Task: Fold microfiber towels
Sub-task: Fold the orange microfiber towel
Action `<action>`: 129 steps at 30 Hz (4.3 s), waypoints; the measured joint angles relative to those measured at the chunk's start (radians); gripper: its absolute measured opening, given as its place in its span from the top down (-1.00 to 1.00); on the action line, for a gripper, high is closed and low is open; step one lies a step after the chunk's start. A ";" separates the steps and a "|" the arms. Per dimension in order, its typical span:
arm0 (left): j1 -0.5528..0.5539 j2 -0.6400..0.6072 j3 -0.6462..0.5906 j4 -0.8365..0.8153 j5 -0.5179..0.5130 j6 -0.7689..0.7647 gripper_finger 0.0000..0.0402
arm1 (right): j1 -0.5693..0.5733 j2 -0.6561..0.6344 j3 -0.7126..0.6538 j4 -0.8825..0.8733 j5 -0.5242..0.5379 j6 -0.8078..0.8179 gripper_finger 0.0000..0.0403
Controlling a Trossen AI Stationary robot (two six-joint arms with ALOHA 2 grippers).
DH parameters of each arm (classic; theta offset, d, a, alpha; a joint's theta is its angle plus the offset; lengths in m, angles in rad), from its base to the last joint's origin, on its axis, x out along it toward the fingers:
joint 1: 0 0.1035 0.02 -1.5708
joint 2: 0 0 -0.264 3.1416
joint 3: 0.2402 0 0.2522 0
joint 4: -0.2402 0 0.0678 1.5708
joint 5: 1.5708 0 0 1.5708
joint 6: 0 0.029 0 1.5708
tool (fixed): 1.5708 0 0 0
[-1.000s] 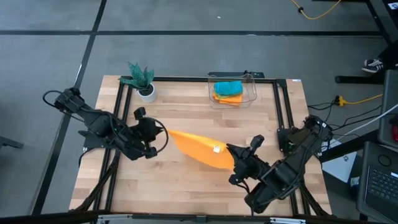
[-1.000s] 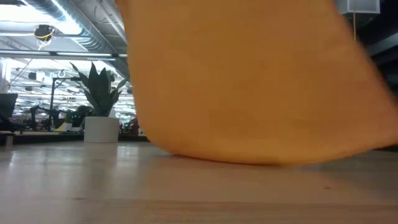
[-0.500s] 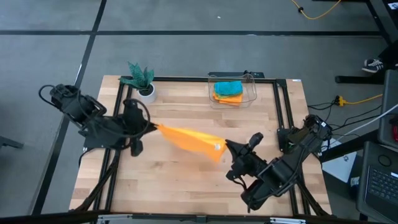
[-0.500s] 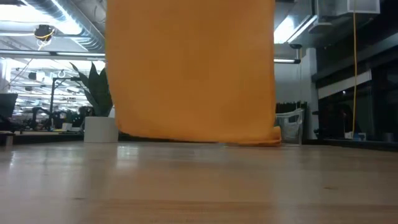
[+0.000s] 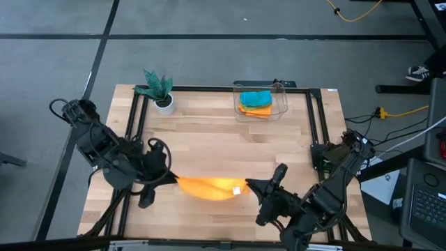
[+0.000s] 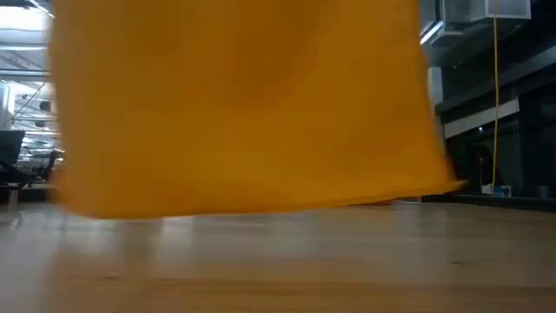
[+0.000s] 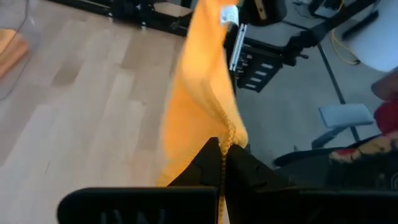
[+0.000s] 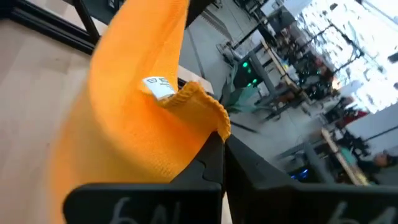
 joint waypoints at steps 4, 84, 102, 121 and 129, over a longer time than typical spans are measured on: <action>0.024 -0.005 0.040 -0.073 -0.018 0.000 1.00 | -0.043 0.000 0.000 -0.009 -0.006 -0.033 0.99; 0.197 0.023 -1.010 0.895 0.080 -0.065 0.31 | -0.166 -0.006 -0.593 -0.078 -0.533 0.440 0.40; 0.223 -0.005 -1.009 0.882 0.207 0.029 0.32 | -0.330 0.044 -0.848 0.982 -0.416 0.611 0.44; 0.221 -0.005 -1.009 0.864 0.193 0.035 0.32 | -0.359 0.567 -0.528 1.170 -0.158 0.738 0.79; 0.221 -0.005 -1.009 0.865 0.193 0.035 0.32 | -0.404 0.575 -0.545 1.238 -0.517 0.340 0.91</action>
